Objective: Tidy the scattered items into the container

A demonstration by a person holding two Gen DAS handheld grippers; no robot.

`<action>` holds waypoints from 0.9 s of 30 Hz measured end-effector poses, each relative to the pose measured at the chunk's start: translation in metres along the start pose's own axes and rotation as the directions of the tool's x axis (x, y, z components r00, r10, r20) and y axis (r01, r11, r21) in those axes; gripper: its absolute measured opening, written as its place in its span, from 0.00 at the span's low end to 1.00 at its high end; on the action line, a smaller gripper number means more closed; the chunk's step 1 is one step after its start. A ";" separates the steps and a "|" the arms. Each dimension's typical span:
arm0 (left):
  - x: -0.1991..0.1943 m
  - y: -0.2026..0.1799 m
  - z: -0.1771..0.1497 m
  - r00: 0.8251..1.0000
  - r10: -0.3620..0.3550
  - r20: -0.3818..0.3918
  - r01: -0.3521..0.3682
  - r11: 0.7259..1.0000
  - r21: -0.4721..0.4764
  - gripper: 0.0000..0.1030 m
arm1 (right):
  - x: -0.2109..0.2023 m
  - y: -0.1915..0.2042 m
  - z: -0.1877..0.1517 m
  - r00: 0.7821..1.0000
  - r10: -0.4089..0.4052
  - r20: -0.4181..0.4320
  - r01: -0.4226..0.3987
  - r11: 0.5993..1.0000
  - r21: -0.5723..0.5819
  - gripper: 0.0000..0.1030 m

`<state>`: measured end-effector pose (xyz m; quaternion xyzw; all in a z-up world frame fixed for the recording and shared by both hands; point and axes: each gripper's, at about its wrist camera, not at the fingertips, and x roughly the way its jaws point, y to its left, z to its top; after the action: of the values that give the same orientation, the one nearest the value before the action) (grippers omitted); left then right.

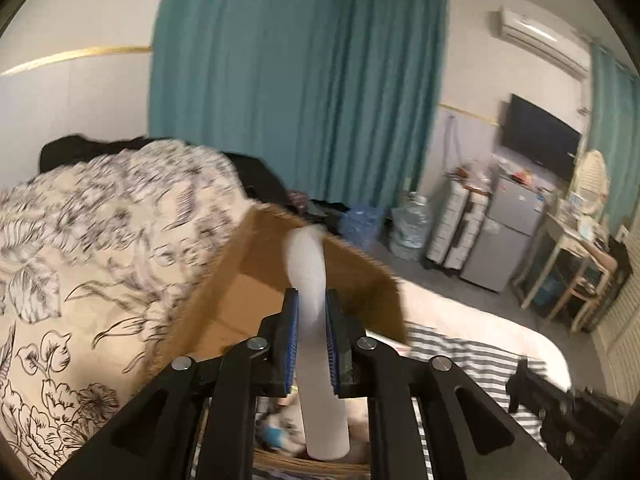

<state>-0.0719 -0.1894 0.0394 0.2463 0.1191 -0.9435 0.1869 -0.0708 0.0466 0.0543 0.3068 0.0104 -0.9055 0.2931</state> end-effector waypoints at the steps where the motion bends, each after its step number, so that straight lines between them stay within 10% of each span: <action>1: 0.009 0.006 -0.003 1.000 0.007 -0.015 -0.007 1.000 -0.001 0.15 | 0.011 0.005 0.005 1.000 0.013 -0.006 -0.013 1.000 0.004 0.04; 5: 0.033 0.018 -0.012 0.998 0.017 -0.058 -0.018 1.000 -0.005 0.47 | 0.063 0.025 0.024 0.998 0.062 -0.032 -0.060 0.997 0.054 0.08; 8: 0.034 0.025 -0.013 0.998 0.063 -0.030 -0.063 0.998 -0.014 0.98 | 0.088 0.024 0.033 0.999 -0.003 -0.046 0.008 0.994 0.113 0.77; 9: 0.033 0.026 -0.013 0.999 0.040 -0.011 -0.040 0.999 -0.017 1.00 | 0.089 0.019 0.034 0.999 -0.029 -0.029 0.033 0.988 0.150 0.96; 14: 0.031 0.020 -0.018 0.998 0.040 0.052 -0.042 0.998 0.056 1.00 | 0.083 -0.012 0.029 0.999 -0.021 0.035 0.009 0.944 0.330 0.96; 27: -0.025 -0.012 -0.049 0.999 -0.038 -0.017 0.040 0.984 0.173 1.00 | -0.042 -0.034 -0.070 0.933 -0.361 0.007 0.334 0.870 0.363 1.00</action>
<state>-0.0358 -0.1560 0.0126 0.2655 0.0425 -0.9521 0.1453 -0.0235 0.1111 0.0155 0.3136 -0.1095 -0.9409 0.0655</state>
